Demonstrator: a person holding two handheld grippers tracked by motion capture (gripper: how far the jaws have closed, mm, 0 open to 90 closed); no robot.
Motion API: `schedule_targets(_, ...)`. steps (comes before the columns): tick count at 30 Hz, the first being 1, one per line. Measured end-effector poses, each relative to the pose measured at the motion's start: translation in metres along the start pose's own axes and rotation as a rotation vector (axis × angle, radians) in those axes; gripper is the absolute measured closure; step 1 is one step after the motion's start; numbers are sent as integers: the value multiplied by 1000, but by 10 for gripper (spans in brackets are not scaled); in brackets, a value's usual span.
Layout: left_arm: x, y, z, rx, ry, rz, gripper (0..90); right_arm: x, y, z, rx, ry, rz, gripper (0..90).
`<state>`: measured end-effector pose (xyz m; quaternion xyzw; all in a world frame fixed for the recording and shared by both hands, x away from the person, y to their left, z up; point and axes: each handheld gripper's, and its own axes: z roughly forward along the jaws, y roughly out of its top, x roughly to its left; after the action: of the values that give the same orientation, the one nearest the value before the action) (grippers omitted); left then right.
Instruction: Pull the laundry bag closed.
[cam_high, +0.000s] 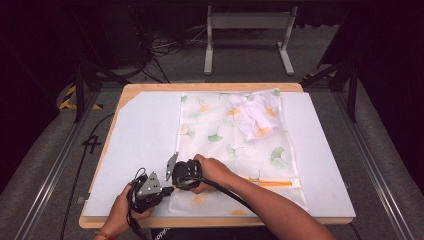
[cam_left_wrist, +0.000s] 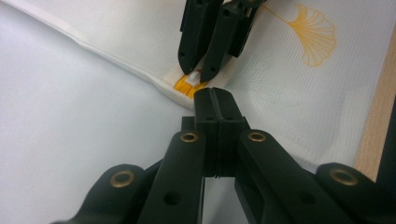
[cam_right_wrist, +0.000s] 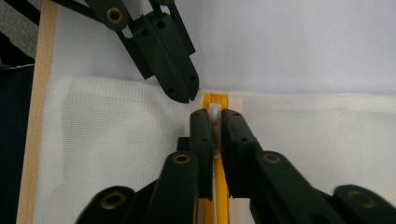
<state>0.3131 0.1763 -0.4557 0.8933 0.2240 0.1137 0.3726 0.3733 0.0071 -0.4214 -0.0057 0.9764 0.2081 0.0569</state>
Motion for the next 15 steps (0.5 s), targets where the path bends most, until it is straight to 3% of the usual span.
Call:
schedule_targets(2,5,-2,-1,-23,8,-27,900,1,-2,0,-9,-7,4,842)
schedule_targets(5,19,-2,-8,-103,27,-101,900,1,-3,0,-20,-7,-1,842)
schedule_targets(7,28,2,-9,-153,18,-131,900,1,-4,1,-31,-10,8,842)
schedule_targets(11,35,13,6,-126,2,-136,900,2,-5,0,-35,-18,9,843)
schedule_targets(13,36,19,15,-111,-26,-115,900,3,-5,0,-34,-24,7,843)
schedule_targets(15,34,25,23,-69,-17,-90,900,3,-5,0,-36,-22,9,843)
